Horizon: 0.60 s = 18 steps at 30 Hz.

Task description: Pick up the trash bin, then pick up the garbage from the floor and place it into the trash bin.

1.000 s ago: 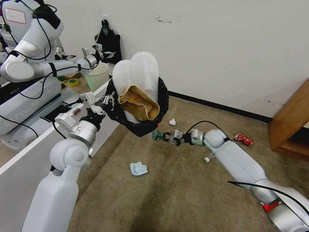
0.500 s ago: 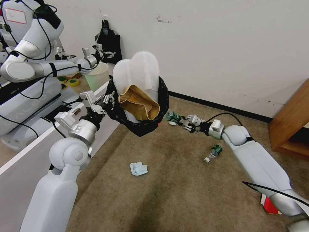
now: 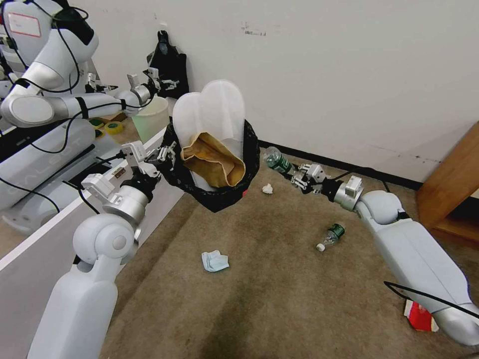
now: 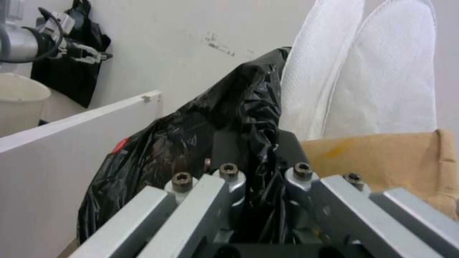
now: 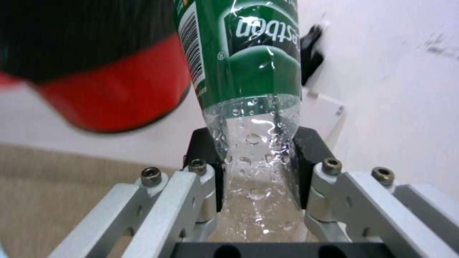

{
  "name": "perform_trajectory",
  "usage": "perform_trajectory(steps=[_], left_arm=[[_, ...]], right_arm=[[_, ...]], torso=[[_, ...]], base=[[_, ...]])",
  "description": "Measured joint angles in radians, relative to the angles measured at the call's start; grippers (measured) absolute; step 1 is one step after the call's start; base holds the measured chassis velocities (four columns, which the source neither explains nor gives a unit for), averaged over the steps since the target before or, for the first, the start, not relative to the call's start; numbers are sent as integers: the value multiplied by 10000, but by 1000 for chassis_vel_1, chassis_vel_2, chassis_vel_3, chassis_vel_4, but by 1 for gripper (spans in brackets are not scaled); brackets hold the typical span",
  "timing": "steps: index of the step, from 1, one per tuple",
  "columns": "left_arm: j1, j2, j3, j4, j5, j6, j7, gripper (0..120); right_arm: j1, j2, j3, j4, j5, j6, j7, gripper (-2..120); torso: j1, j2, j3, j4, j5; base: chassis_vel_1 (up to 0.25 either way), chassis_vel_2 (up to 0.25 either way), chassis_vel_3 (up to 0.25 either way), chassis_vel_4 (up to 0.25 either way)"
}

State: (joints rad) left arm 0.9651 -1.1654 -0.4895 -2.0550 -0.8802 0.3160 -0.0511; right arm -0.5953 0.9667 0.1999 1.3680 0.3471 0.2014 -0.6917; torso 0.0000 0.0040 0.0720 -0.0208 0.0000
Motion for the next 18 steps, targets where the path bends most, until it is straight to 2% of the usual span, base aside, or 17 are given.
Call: perform_trajectory(steps=[18], left_arm=[[-116, 78, 40, 228, -762, 611, -821, 4]], right_arm=[[-46, 66, 1090, 1167, 1085, -319, 135, 23]], torso=[[0, 0, 0, 0, 0]], base=[[0, 0, 0, 0]])
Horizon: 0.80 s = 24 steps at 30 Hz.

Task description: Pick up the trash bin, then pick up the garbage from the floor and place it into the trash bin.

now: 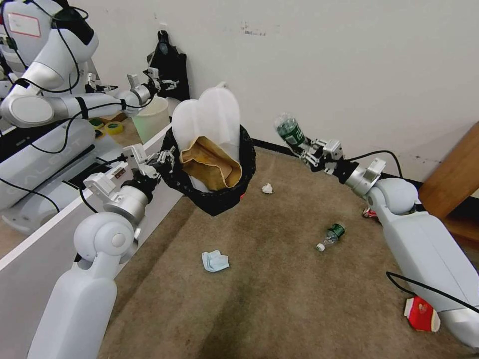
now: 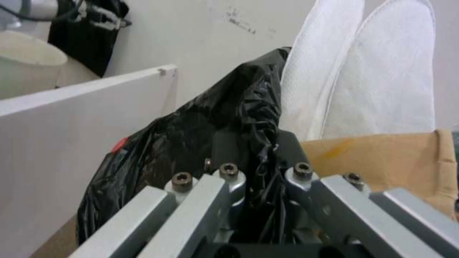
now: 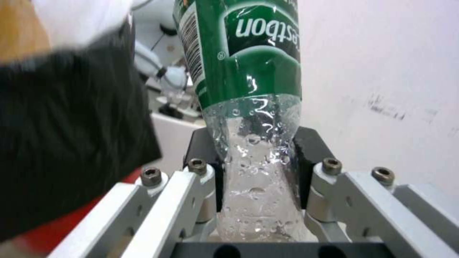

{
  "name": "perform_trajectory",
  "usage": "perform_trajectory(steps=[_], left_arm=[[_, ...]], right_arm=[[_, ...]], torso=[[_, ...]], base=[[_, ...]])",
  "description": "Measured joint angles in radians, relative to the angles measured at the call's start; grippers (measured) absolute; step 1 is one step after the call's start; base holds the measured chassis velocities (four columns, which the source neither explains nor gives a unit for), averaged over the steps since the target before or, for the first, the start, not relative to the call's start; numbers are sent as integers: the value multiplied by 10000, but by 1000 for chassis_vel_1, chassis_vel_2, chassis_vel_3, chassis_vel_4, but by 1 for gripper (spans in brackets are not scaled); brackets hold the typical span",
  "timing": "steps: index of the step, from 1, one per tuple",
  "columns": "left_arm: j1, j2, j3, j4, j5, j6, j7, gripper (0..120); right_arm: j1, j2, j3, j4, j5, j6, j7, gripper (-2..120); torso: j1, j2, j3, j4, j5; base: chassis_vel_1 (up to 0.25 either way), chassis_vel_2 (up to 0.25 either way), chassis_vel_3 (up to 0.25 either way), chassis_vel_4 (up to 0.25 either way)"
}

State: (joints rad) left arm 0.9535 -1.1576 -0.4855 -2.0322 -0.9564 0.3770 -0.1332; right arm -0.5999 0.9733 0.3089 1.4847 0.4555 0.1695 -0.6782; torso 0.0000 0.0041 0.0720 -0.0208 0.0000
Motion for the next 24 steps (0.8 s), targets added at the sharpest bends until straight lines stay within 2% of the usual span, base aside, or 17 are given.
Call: perform_trajectory(steps=[4, 14, 19, 24], left_arm=[[-7, 35, 85, -1, -493, 361, -469, 4], [46, 1, 223, -2, -907, 661, -754, 4], [19, 39, 452, 40, -1666, 951, -1016, 4], [6, 32, 700, 96, -1870, 1047, -1064, 4]], right_arm=[[-7, -5, 273, 408, 200, -75, 6, 22], [-74, -113, 522, 1199, 464, -134, 6, 22], [-268, -251, 300, 1982, 1313, -106, -59, 22], [-337, -252, 28, 2385, 1608, -76, -122, 22]], torso=[[0, 0, 0, 0, 0], [0, 0, 0, 0, 0], [0, 0, 0, -1, 0], [0, 0, 0, 0, 0]], base=[[0, 0, 0, 0], [0, 0, 0, 0], [0, 0, 0, 0], [0, 0, 0, 0]])
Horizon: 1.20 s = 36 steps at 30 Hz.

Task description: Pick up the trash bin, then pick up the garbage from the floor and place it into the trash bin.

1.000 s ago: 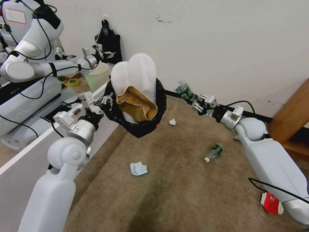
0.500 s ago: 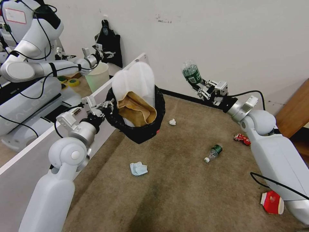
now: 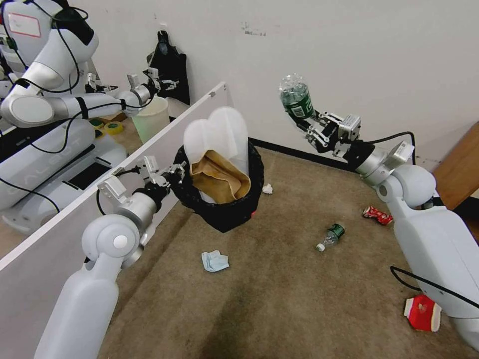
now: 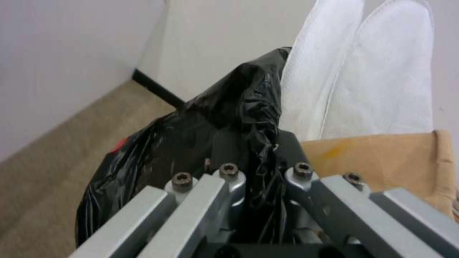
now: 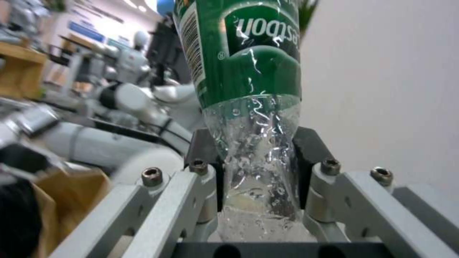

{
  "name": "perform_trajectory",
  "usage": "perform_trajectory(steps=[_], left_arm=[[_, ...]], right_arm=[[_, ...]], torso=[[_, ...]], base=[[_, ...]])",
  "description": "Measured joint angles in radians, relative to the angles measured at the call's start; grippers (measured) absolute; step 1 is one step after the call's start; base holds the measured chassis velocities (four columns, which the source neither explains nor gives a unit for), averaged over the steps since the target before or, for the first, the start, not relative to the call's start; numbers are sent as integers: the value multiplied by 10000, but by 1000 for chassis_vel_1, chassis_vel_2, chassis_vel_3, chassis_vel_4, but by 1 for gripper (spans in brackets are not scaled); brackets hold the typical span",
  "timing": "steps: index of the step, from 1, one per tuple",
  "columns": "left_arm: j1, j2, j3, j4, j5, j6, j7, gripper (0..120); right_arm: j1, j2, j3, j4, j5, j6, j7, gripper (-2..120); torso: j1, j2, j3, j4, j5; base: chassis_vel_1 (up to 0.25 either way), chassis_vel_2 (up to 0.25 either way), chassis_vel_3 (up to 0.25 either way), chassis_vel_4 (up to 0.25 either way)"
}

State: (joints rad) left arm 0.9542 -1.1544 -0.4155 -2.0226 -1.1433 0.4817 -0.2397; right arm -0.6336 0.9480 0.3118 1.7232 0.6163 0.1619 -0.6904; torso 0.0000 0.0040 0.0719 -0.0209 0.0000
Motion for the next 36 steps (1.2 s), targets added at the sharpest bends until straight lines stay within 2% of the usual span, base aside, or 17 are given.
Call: perform_trajectory(steps=[4, 18, 36], left_arm=[[-2, -80, 276, 46, 11, 2, 22, 4], [-333, -270, 699, 278, -10, -179, 250, 4], [-286, -369, 678, 251, 48, -223, 298, 4]], right_arm=[[-5, 41, -421, 312, 123, 18, -19, 22], [-255, -45, -1388, 999, 868, -164, -400, 22], [-632, -207, -2532, 890, 563, -153, -555, 22]], torso=[[0, 0, 0, 1, 1], [0, 1, 0, 0, 0], [0, 0, 0, 0, 0]], base=[[0, 0, 0, 0], [0, 0, 0, 0], [0, 0, 0, 0]])
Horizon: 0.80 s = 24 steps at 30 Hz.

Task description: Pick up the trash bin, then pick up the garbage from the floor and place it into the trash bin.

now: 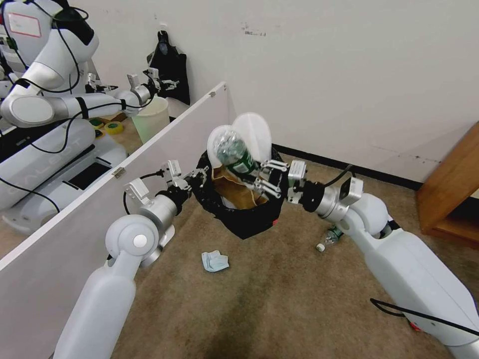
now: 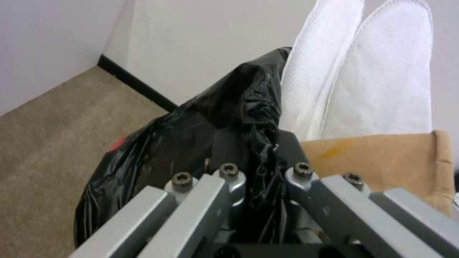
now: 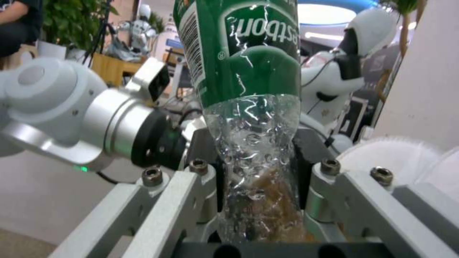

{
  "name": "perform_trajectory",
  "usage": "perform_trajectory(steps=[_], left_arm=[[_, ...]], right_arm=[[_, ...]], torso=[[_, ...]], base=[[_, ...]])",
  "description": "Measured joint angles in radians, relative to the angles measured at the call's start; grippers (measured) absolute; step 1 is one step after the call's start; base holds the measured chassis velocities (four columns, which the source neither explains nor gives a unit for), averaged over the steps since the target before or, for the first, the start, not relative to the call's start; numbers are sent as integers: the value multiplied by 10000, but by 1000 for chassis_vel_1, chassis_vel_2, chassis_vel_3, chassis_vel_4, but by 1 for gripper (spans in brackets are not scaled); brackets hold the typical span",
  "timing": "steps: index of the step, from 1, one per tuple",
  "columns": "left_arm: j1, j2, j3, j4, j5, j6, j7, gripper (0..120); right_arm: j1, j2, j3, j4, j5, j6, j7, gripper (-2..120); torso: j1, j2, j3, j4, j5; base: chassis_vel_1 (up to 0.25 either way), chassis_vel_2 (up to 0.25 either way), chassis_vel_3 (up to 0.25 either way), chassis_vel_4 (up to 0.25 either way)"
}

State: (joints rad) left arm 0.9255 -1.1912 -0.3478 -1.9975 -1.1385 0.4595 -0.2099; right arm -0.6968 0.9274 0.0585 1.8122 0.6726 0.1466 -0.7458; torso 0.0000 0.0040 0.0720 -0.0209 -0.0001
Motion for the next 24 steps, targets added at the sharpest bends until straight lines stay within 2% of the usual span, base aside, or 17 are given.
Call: perform_trajectory(steps=[24], left_arm=[[251, 72, -63, -234, -31, -2, 0, 4]], right_arm=[[370, 366, -332, -897, -326, 88, 23, 22]], torso=[[0, 0, 0, 0, 0]], base=[[0, 0, 0, 0]])
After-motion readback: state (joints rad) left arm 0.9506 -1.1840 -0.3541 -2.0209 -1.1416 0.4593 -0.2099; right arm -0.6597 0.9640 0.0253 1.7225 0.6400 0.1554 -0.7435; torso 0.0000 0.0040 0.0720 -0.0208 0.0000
